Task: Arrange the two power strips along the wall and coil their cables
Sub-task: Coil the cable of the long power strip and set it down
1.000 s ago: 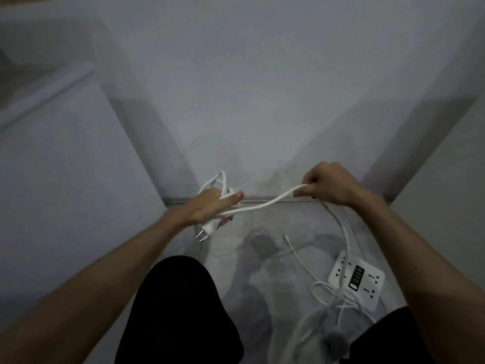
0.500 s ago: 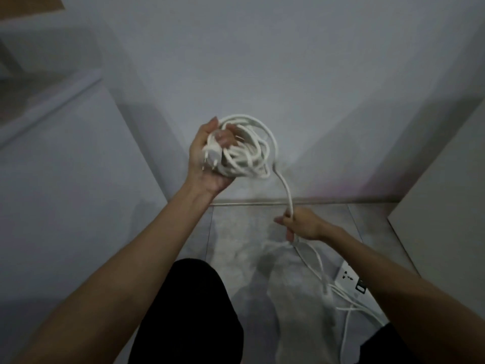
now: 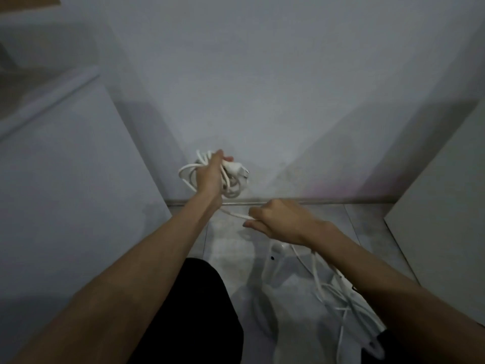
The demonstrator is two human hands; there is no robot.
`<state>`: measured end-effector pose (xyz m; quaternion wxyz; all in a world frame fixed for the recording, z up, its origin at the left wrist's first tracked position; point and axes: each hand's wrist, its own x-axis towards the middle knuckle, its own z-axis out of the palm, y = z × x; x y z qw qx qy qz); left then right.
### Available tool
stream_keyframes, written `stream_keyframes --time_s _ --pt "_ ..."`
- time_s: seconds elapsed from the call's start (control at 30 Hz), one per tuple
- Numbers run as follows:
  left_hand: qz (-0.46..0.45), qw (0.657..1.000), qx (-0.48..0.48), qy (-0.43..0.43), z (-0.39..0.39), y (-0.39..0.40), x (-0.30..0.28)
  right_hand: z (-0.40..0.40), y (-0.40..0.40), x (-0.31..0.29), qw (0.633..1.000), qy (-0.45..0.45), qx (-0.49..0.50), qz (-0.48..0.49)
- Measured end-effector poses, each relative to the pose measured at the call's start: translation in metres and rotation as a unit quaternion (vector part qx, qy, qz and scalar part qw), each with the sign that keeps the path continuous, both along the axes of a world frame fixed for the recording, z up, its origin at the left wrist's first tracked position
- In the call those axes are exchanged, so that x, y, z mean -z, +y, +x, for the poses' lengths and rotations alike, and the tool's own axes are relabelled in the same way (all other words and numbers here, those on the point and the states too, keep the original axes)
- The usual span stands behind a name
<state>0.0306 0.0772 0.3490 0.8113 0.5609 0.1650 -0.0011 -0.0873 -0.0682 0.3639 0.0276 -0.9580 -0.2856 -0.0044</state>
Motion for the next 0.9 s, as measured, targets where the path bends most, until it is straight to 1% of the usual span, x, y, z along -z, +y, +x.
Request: stream_keyframes --time_s 0.03,0.07,0.1,0.13,0.17,0.2,0.3,0.33,0.4,0.43,0.47,0.53,0.6,0.67,0.7,0.73,0.8,0.83,0.9 --pt "0.094 0.995 0.024 -0.006 -0.007 -0.004 0.006 0.001 0.000 -0.007 1.000 -0.013 -0.001 -0.008" --pt "0.194 0.979 0.057 -0.030 -0.015 -0.006 0.012 0.003 -0.001 -0.014 1.000 -0.014 0.007 -0.015" --pt "0.298 0.946 0.103 -0.075 -0.023 -0.007 0.016 0.004 -0.004 -0.021 1.000 -0.008 0.022 -0.021" --pt "0.384 0.901 0.154 -0.130 -0.029 -0.007 0.022 0.005 -0.009 -0.026 0.999 0.000 0.044 -0.027" --pt "0.448 0.856 0.196 -0.169 -0.035 -0.005 0.025 0.006 -0.016 -0.031 0.997 0.012 0.070 -0.032" --pt "0.484 0.828 0.223 -0.176 -0.038 -0.002 0.027 0.008 -0.025 -0.034 0.995 0.029 0.096 -0.030" --pt "0.504 0.809 0.265 -0.147 -0.044 0.008 0.020 0.014 -0.042 -0.029 0.987 0.064 0.148 -0.013" --pt "0.526 0.784 0.293 -0.150 -0.048 0.010 0.014 0.017 -0.044 -0.024 0.986 0.066 0.155 -0.013" --pt "0.556 0.722 0.375 -0.169 -0.057 0.010 0.002 0.024 -0.047 -0.011 0.983 0.056 0.173 -0.015" --pt "0.550 0.705 0.411 -0.178 -0.061 0.010 -0.004 0.026 -0.050 -0.005 0.981 0.045 0.187 -0.017" --pt "0.534 0.702 0.437 -0.177 -0.065 0.008 -0.010 0.028 -0.057 0.000 0.979 0.029 0.203 -0.021" --pt "0.495 0.708 0.476 -0.163 -0.065 0.009 -0.019 0.033 -0.074 0.007 0.972 -0.018 0.230 -0.035" --pt "0.421 0.733 0.517 -0.134 -0.066 0.014 -0.029 0.036 -0.091 0.014 0.970 -0.086 0.223 -0.037" --pt "0.300 0.775 0.546 -0.105 -0.066 0.023 -0.033 0.039 -0.100 0.027 0.973 -0.150 0.177 -0.017" --pt "0.228 0.792 0.560 -0.085 -0.067 0.027 -0.035 0.041 -0.103 0.035 0.975 -0.162 0.149 0.014" --pt "0.154 0.801 0.576 -0.057 -0.067 0.031 -0.035 0.042 -0.104 0.043 0.977 -0.161 0.128 0.056" --pt "0.022 0.795 0.607 -0.004 -0.067 0.034 -0.038 0.042 -0.101 0.054 0.973 -0.145 0.108 0.146" --pt "-0.027 0.792 0.610 0.007 -0.067 0.034 -0.039 0.043 -0.099 0.057 0.965 -0.142 0.098 0.197" --pt "-0.114 0.798 0.592 0.009 -0.064 0.035 -0.041 0.043 -0.093 0.058 0.943 -0.149 0.091 0.282"
